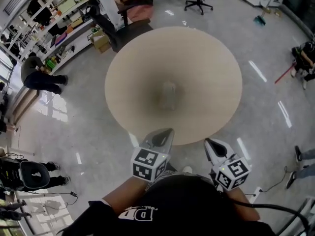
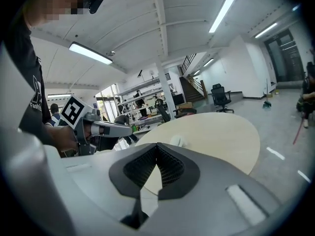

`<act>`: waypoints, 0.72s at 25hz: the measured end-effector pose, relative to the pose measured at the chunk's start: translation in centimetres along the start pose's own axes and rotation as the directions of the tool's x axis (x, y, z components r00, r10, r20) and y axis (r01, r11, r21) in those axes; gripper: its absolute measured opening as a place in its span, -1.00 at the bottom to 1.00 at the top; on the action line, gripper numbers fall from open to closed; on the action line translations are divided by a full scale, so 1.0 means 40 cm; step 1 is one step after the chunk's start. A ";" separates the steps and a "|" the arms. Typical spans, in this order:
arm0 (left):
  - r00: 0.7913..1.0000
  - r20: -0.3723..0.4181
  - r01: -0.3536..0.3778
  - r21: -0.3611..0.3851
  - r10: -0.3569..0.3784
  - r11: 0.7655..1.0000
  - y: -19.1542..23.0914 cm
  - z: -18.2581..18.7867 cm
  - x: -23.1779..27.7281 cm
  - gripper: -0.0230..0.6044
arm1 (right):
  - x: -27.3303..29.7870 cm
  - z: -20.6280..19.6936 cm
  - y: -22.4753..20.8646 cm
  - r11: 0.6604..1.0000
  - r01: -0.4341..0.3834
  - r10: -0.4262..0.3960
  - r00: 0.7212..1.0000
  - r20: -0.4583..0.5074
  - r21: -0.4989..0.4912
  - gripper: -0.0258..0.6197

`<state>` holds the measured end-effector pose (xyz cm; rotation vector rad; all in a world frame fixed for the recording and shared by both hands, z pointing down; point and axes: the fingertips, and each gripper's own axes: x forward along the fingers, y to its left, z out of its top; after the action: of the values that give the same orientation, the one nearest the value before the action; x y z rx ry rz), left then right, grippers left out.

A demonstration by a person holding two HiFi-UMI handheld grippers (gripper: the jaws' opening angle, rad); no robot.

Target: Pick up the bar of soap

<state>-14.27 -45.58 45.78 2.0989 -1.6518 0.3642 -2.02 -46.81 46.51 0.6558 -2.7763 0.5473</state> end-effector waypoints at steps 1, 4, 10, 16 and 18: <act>1.000 0.002 0.012 0.005 -0.012 1.000 0.012 0.016 0.009 -0.90 | 0.010 0.011 -0.002 1.000 0.013 -0.013 1.000 -0.001 -0.001 -0.90; 0.999 -0.002 0.045 0.011 -0.045 0.999 0.052 0.047 0.033 -0.90 | 0.050 0.040 -0.005 0.999 0.042 -0.042 0.999 -0.009 0.002 -0.90; 0.996 -0.031 0.086 0.000 -0.086 0.996 0.217 0.091 0.038 -0.90 | 0.205 0.105 0.040 0.997 0.068 -0.067 0.997 -0.043 0.032 -0.90; 0.991 -0.068 0.115 -0.012 -0.116 0.993 0.336 0.110 0.078 -0.90 | 0.324 0.141 0.026 0.991 0.127 -0.124 0.990 -0.072 0.047 -0.90; 0.989 -0.082 0.124 -0.014 -0.125 0.992 0.366 0.113 0.105 -0.90 | 0.360 0.150 0.018 0.990 0.137 -0.134 0.988 -0.083 0.042 -0.90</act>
<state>-27.64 -54.13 46.42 2.1381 -1.4654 0.3971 -15.75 -54.16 45.33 0.8080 -2.6281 0.5992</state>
